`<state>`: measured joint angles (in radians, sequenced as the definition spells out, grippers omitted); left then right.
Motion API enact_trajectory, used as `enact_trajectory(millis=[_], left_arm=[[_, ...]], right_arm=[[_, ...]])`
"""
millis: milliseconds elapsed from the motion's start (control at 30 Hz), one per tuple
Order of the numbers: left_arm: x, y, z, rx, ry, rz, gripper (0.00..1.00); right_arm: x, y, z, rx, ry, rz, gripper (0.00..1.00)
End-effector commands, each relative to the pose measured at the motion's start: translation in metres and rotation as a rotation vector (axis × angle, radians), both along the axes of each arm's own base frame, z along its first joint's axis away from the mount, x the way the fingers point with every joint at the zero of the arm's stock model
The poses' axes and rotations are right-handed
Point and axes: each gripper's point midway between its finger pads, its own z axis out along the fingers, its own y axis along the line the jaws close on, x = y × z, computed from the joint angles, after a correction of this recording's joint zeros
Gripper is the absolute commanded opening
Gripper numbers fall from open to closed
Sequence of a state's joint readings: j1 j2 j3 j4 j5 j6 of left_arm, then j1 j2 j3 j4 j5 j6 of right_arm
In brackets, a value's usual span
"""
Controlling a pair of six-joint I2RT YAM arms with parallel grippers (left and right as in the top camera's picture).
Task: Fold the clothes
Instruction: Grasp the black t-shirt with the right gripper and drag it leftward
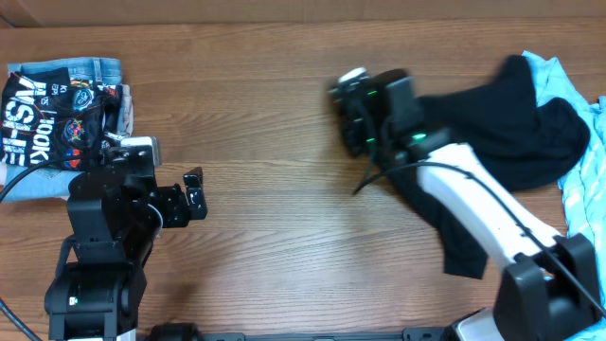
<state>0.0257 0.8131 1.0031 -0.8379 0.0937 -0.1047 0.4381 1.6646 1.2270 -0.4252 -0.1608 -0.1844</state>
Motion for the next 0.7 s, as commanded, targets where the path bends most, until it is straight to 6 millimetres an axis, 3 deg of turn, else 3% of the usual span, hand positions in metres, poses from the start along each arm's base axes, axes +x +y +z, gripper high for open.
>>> enact_trajectory(millis=[0,133,167,200,233,267,300,367,400,433,667], left_arm=[[0.002,-0.002,0.013,0.01,-0.037,-0.014,1.0],[0.003,-0.002,0.011,0.01,-0.027,-0.014,1.0],[0.004,-0.002,0.011,0.009,-0.025,-0.015,1.0],[0.004,-0.003,0.01,0.006,-0.023,-0.018,1.0],[0.004,-0.003,0.01,0.005,-0.021,-0.02,1.0],[0.005,-0.003,0.009,0.005,-0.02,-0.02,1.0],[0.005,-0.003,0.009,0.005,-0.018,-0.02,1.0],[0.006,-0.003,0.008,0.004,-0.015,-0.02,1.0],[0.006,-0.003,0.008,0.004,-0.017,-0.02,1.0],[0.006,-0.003,0.009,0.004,-0.018,-0.021,1.0],[0.019,-0.028,0.012,-0.097,-0.034,-0.127,1.0]], right_arm=[[0.0,0.035,0.003,0.027,-0.044,0.067,0.07],[0.008,0.066,0.027,0.097,-0.17,0.114,0.07],[0.01,0.069,0.032,0.109,-0.191,0.117,0.14],[0.012,0.071,0.04,0.12,-0.216,0.118,0.29],[0.014,0.07,0.045,0.123,-0.23,0.106,0.35],[0.016,0.068,0.05,0.127,-0.237,0.084,0.47],[0.02,0.061,0.055,0.131,-0.24,0.043,0.63],[0.027,0.043,0.065,0.118,-0.256,-0.035,0.8],[0.028,0.033,0.07,0.107,-0.264,-0.062,0.94],[0.029,0.023,0.076,0.1,-0.27,-0.086,1.0],[0.02,-0.058,0.114,0.074,-0.271,-0.234,1.0]])
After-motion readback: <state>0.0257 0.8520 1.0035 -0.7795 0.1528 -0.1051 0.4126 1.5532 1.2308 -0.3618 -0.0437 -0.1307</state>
